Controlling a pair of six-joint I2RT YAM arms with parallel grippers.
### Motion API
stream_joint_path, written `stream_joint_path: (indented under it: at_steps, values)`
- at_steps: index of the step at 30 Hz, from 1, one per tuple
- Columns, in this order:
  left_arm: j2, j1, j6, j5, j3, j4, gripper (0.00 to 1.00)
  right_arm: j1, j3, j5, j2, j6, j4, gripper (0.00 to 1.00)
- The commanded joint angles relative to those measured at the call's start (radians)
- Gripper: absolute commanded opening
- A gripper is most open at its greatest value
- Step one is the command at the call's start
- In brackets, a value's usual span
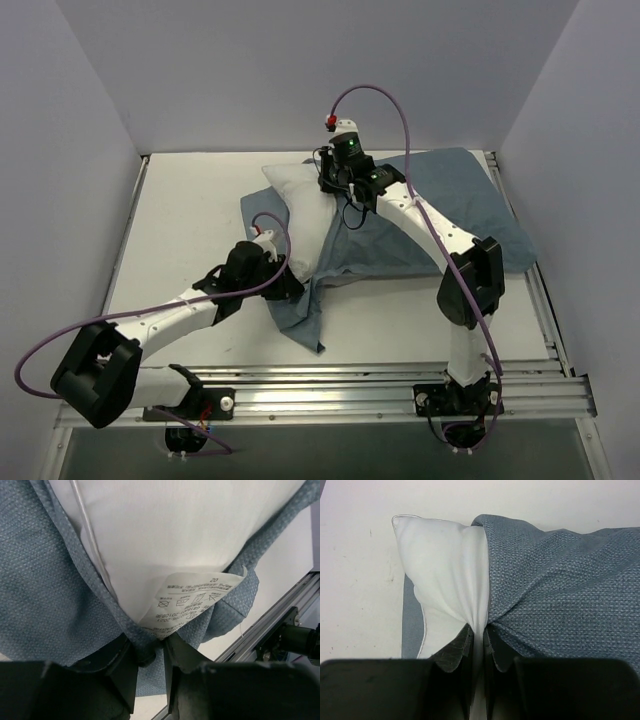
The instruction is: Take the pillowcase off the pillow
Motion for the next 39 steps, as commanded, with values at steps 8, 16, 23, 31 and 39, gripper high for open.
stream_joint_path:
  at_steps: [8, 16, 23, 31, 39]
  values:
    - [-0.111, -0.015, -0.086, 0.033, -0.075, -0.006, 0.31, -0.034, 0.229, -0.007, -0.008, 0.039, 0.131, 0.00]
    - [-0.057, -0.017, -0.124, 0.050, -0.093, 0.102, 0.35, -0.031, 0.148, -0.097, -0.052, 0.111, 0.223, 0.00]
    - [-0.206, -0.034, -0.124, 0.041, -0.055, 0.123, 0.96, 0.025, 0.018, -0.176, -0.086, 0.056, 0.243, 0.00]
    - [-0.485, -0.028, -0.032, -0.088, 0.130, -0.320, 0.94, 0.107, -0.102, -0.232, -0.114, -0.037, 0.242, 0.00]
    - [-0.449, 0.175, -0.009, -0.058, 0.131, -0.450, 0.94, 0.167, -0.171, -0.277, -0.126, -0.068, 0.265, 0.00]
